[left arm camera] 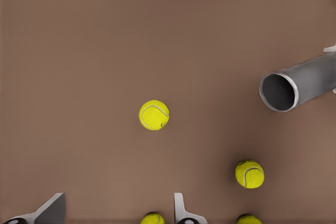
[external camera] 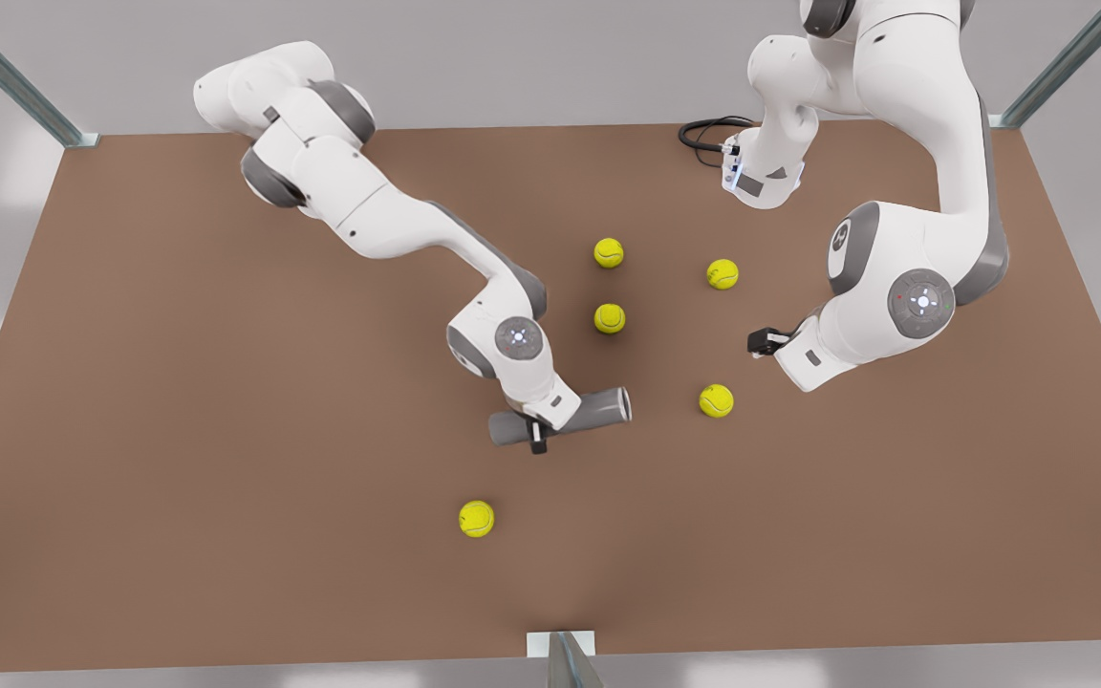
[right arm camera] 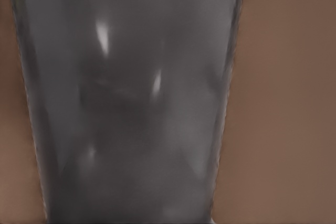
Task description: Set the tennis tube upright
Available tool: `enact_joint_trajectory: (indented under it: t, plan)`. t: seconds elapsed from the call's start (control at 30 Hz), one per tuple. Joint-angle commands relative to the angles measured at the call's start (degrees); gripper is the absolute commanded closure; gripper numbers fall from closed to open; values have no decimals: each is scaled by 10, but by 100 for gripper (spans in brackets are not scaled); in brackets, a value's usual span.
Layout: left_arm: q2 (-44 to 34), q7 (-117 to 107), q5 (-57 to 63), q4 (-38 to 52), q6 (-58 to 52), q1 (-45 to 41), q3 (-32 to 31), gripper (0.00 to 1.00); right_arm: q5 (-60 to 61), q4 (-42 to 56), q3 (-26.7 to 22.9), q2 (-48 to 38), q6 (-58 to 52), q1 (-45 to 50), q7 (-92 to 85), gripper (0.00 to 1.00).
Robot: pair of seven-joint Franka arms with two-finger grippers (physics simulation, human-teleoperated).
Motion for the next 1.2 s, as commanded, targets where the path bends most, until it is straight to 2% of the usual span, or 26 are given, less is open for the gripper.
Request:
enact_joint_trajectory:
  t: [0.0,0.1,0.13,0.17,0.37,0.5,0.63,0.77,0.9,0.97,1.03,1.07,1.17]
  plan:
    - [0,-4,1,0,1,-1,0,0,-7,2,-6,11,21,0,-144,54]
    - [0,-6,1,-2,2,-4,0,0,-7,7,-22,35,21,0,-77,52]
    - [0,-6,1,-2,1,-4,0,0,-7,9,-23,39,21,-2,-74,5]
    - [0,-6,1,-2,3,-4,0,0,-7,8,-23,39,20,-2,-75,0]
    - [-1,-6,1,-2,0,-4,0,0,-7,21,-30,29,14,-6,-80,0]
    - [0,-6,1,-2,1,-4,0,0,66,43,-29,-46,-60,-41,-75,0]
    - [0,-6,1,-2,2,-4,0,0,70,30,-32,-209,-268,-173,64,0]
    - [0,-8,-19,5,39,-4,0,0,76,0,-31,-289,-347,-308,66,0]
    - [31,-15,-193,17,68,-3,1,0,126,-31,-32,-333,-392,-453,116,0]
    - [78,-14,-300,34,104,2,3,0,128,-30,-32,-336,-397,-477,227,0]
    - [112,-12,-342,35,156,5,3,0,130,-24,-26,-342,-409,-476,430,0]
    - [128,-12,-362,38,188,7,3,0,170,-33,-32,-360,-417,-478,465,0]
    - [220,-14,-449,135,243,27,5,0,192,-111,-32,-431,-412,-502,517,0]
